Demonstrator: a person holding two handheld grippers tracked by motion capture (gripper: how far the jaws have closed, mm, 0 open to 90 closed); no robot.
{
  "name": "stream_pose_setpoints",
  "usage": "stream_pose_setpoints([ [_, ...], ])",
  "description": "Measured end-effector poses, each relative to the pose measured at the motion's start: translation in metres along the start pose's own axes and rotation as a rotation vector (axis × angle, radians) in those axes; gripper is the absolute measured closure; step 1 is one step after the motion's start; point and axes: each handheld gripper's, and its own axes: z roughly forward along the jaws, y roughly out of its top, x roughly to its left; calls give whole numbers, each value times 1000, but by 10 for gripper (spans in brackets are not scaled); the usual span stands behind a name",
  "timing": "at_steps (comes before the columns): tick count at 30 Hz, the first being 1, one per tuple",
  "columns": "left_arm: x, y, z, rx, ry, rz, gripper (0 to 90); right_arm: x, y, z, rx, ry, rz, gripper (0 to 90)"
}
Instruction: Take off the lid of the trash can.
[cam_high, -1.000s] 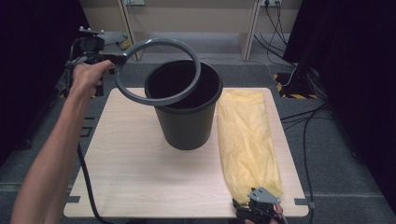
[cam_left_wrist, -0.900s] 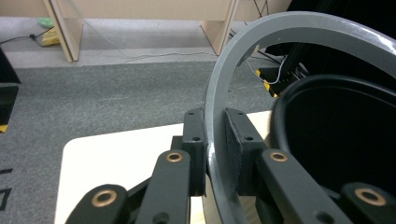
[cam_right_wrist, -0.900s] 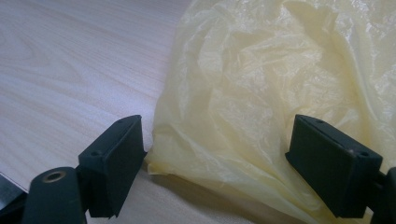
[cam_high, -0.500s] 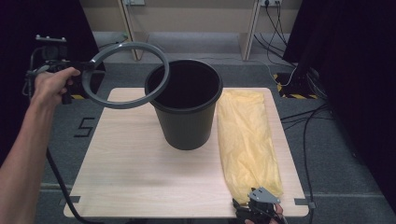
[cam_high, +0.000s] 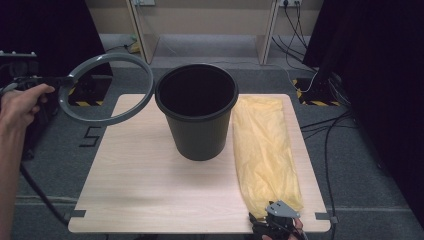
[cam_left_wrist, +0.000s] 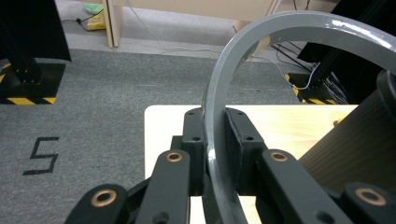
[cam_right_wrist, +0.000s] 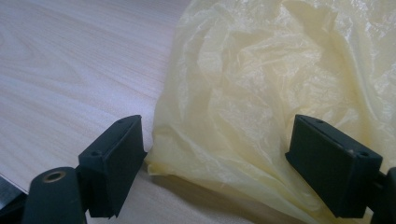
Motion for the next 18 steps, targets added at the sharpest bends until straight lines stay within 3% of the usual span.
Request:
stream_pose_setpoints([
  [4, 14, -10, 2, 9, 17, -9, 788, 0, 0, 0, 1, -1, 2, 187],
  [11, 24, -27, 9, 16, 22, -17, 788, 0, 0, 0, 3, -1, 1, 187],
  [18, 31, -55, 31, 56, 36, -26, 788, 0, 0, 0, 2, -2, 0, 187],
])
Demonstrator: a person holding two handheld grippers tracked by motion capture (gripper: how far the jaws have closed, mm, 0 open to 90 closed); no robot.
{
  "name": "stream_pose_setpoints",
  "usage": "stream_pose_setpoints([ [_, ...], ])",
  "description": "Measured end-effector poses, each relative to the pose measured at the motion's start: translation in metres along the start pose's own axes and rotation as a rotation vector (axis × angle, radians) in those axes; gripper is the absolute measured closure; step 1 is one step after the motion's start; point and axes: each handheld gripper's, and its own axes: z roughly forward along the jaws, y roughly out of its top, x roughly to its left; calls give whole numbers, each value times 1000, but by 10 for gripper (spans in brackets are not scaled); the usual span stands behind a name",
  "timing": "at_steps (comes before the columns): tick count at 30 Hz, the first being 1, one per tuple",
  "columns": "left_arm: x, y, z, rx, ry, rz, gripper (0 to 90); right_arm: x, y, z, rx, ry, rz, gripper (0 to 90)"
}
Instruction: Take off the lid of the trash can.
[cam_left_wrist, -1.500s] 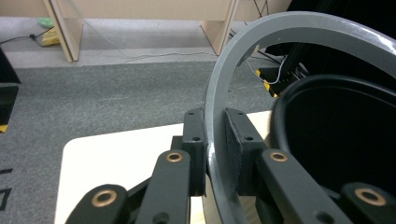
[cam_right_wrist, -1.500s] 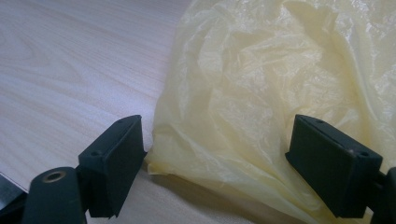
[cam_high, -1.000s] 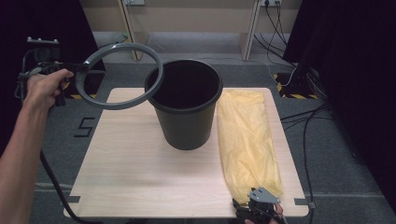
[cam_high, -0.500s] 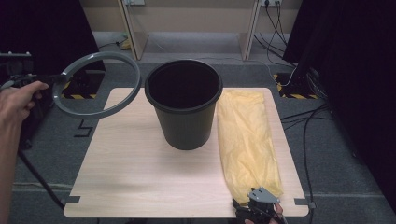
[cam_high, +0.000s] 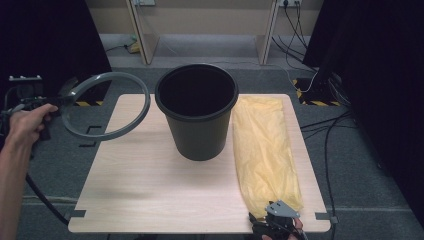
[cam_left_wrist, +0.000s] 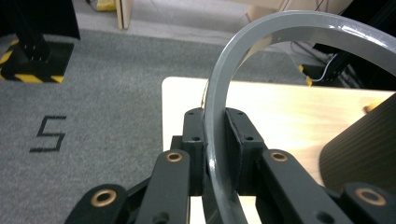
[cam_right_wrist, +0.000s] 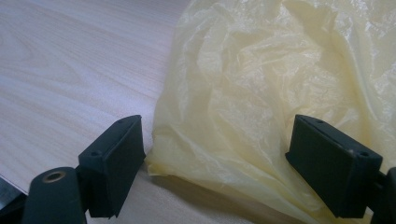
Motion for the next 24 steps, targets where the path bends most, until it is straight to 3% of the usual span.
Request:
stream_pose_setpoints([
  [4, 2, -19, 21, 42, -4, -3, 787, 0, 0, 0, 0, 1, 0, 187],
  [8, 0, -36, 39, 75, 26, 19, 787, 0, 0, 0, -2, 0, 0, 187],
  [11, -3, -48, 50, 92, 17, 23, 786, 0, 0, 0, -2, 0, 0, 187],
  [24, 4, -87, 84, 130, 47, 18, 786, 0, -1, 0, -4, 2, -2, 187],
])
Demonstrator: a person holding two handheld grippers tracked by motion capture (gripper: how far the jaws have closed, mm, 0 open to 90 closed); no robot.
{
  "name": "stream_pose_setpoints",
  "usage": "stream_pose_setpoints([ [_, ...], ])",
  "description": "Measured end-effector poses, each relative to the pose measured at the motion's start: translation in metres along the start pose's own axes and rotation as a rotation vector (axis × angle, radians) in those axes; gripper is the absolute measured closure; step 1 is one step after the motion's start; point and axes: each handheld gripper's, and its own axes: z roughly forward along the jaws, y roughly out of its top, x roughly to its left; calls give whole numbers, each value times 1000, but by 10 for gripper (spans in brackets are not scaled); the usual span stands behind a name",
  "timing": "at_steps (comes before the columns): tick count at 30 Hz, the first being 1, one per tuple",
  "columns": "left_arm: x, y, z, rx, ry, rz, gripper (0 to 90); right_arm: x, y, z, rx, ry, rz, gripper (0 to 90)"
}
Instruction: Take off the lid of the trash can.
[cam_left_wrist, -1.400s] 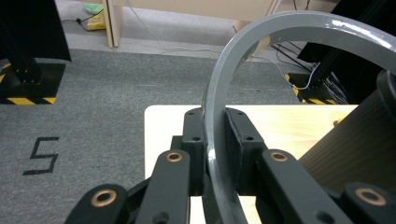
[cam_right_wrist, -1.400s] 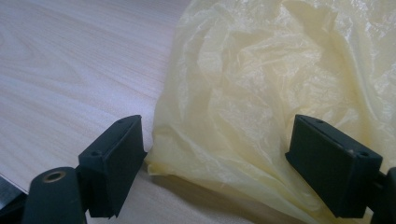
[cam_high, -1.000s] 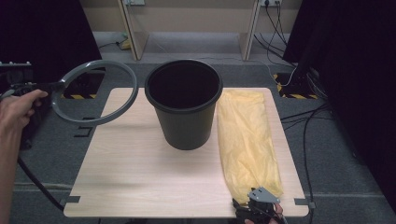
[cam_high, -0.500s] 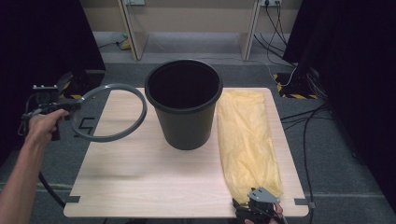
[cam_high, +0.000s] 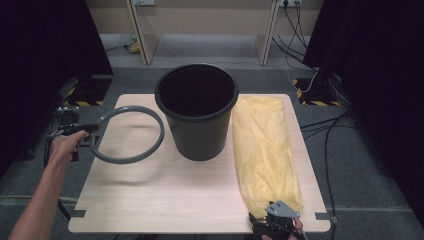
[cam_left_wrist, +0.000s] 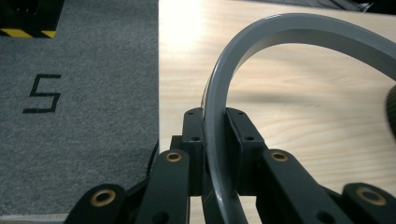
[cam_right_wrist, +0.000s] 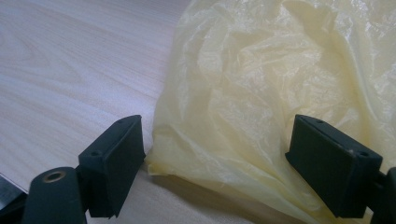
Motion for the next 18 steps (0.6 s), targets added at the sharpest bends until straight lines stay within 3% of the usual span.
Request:
stream_pose_setpoints([
  [10, 6, -24, 24, 33, 32, -10, 785, 0, 0, 0, 0, 1, -2, 187],
  [18, 0, -32, 38, 45, 44, 10, 782, 0, 0, 0, 0, 1, -1, 187],
])
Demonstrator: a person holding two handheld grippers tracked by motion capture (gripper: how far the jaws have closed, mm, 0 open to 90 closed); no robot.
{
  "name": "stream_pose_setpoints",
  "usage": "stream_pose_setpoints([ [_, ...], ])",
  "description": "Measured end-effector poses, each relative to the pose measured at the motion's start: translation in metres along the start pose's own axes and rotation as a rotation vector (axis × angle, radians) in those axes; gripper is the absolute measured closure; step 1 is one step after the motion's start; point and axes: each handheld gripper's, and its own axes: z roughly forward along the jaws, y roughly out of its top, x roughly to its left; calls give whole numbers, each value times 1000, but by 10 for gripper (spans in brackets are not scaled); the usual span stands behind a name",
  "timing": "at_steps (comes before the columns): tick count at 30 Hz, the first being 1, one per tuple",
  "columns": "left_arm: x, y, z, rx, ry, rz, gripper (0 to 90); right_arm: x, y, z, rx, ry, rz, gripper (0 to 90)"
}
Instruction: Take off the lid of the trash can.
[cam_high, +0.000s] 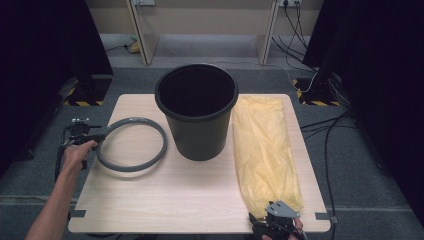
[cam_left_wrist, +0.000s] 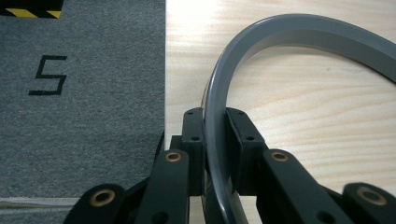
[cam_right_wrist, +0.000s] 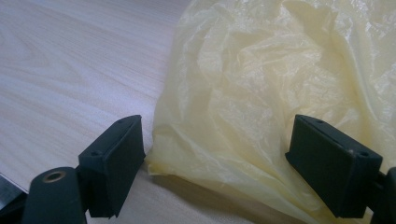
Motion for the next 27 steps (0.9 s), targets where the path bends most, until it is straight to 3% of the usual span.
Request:
stream_pose_setpoints([
  [3, -2, -3, 6, -3, 3, -9, 780, 0, 0, 0, -1, 0, -2, 187],
  [10, -2, -12, 16, -13, 30, 23, 774, 0, 0, 0, -1, 2, -3, 187],
  [19, -4, -21, 25, -13, 18, 37, 757, 0, 0, 0, 0, 2, -3, 187],
  [23, -4, -20, 23, -8, 7, 32, 643, 0, 0, 0, 0, 3, -3, 187],
  [27, -4, -19, 17, -14, 18, 19, 475, 0, 0, 0, 1, 3, -3, 187],
])
